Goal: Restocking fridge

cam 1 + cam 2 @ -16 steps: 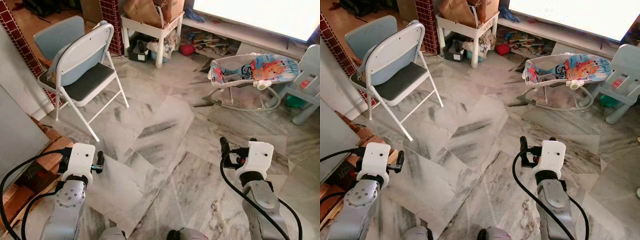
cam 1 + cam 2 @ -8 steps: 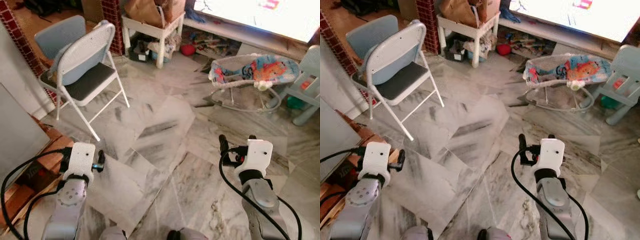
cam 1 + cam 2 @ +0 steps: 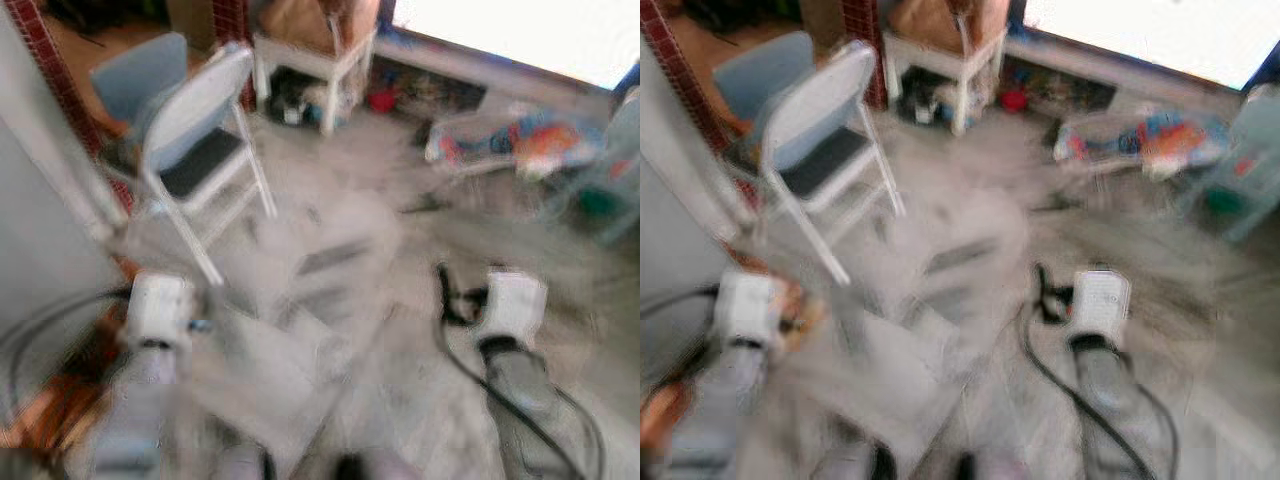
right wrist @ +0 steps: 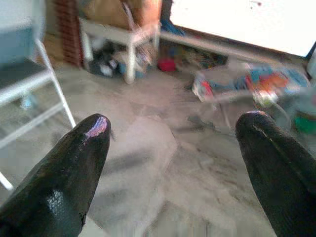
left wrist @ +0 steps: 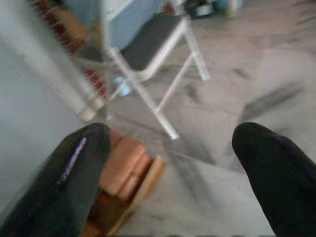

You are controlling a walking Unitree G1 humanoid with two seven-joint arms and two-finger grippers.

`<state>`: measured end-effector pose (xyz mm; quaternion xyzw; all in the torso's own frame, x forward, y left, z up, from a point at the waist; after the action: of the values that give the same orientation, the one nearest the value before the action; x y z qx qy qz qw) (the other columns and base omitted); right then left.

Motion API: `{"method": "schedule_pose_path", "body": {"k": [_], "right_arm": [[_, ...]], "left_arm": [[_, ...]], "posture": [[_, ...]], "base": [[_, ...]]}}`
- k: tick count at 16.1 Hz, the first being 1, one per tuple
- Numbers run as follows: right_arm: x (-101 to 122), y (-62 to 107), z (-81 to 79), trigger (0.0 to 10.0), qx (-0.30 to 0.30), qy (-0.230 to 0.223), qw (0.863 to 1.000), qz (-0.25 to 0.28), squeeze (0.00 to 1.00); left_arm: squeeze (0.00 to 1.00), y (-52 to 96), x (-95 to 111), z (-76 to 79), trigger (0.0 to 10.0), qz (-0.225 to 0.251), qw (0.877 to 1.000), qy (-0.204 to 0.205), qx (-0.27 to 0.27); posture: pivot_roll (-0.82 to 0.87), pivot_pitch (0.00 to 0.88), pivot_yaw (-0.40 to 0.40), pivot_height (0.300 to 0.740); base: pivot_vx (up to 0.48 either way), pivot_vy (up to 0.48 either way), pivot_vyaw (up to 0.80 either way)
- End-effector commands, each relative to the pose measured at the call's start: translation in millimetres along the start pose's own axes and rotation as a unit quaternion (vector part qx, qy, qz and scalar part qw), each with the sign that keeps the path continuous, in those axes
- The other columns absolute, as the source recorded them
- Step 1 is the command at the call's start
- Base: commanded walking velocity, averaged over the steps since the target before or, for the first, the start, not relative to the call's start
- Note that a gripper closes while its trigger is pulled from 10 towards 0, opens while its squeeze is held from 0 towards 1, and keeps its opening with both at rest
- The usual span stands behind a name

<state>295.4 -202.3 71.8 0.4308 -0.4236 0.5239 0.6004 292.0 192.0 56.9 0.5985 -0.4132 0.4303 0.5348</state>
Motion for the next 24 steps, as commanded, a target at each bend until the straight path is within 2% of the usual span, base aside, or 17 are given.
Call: {"method": "schedule_pose_path", "body": {"k": [1, 4, 6, 8, 14, 19, 24], "right_arm": [[6.2, -2.6, -4.4, 10.0, 0.005, 0.002, 1.000, 0.012, 0.00], [10.6, -7.2, -6.6, 10.0, 0.008, 0.007, 1.000, 0.020, 0.00], [10.5, -8.9, -7.1, 10.0, 0.009, 0.010, 1.000, 0.022, 0.00], [10.9, -10.7, -9.5, 10.0, 0.009, 0.011, 1.000, 0.023, 0.00], [6.4, -10.5, -14.9, 10.0, 0.019, 0.018, 0.999, 0.019, 0.00], [8.3, -17.0, -10.2, 10.0, 0.014, 0.024, 0.999, 0.022, 0.00], [5.2, -13.9, -8.8, 10.0, 0.014, 0.027, 0.999, 0.020, 0.00]], "left_arm": [[0.00, -1.4, 5.0, -6.7, 10.0, 0.010, 1.000, -0.012, 0.003], [0.00, -5.7, 10.1, -10.2, 10.0, 0.017, 1.000, -0.019, 0.005], [0.00, -8.0, 11.9, -5.9, 10.0, 0.015, 1.000, -0.011, 0.000], [0.00, -9.2, 15.7, 3.3, 10.0, 0.027, 0.999, -0.020, -0.022], [0.00, -7.5, 11.9, 6.9, 10.0, 0.024, 0.999, -0.019, -0.029], [0.00, -8.3, 11.7, 9.4, 10.0, 0.026, 0.999, -0.018, -0.030], [0.00, -10.3, 19.4, 10.2, 10.0, 0.050, 0.997, -0.014, -0.056]], "posture": [[0.07, 0.108, -0.068, 0.740], [0.08, 0.117, -0.056, 0.740], [0.08, 0.113, -0.050, 0.740], [0.08, 0.113, -0.050, 0.740], [0.08, 0.113, -0.063, 0.740], [0.09, 0.104, -0.073, 0.740], [0.08, 0.101, -0.079, 0.740]], "base": [[0.000, 0.458, 0.00], [0.000, 0.455, 0.00], [-0.287, 0.390, 0.00], [-0.313, 0.368, 0.00], [-0.314, 0.366, 0.00], [-0.316, 0.365, 0.00], [-0.121, 0.309, 0.00]]}}
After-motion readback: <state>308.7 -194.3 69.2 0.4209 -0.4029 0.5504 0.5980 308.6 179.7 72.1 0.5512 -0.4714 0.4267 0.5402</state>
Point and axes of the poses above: a point about 5 cm out from each wrist's last joint towards the gripper, its own y axis pointing back from the gripper into the wrist, its own x axis along the axis of the wrist's last joint, z = x × y, the point moved 5 cm from there along -y, pointing out of the wrist towards the gripper, and after that the axes turned 13 degrees about y, right-handed, at the moved point
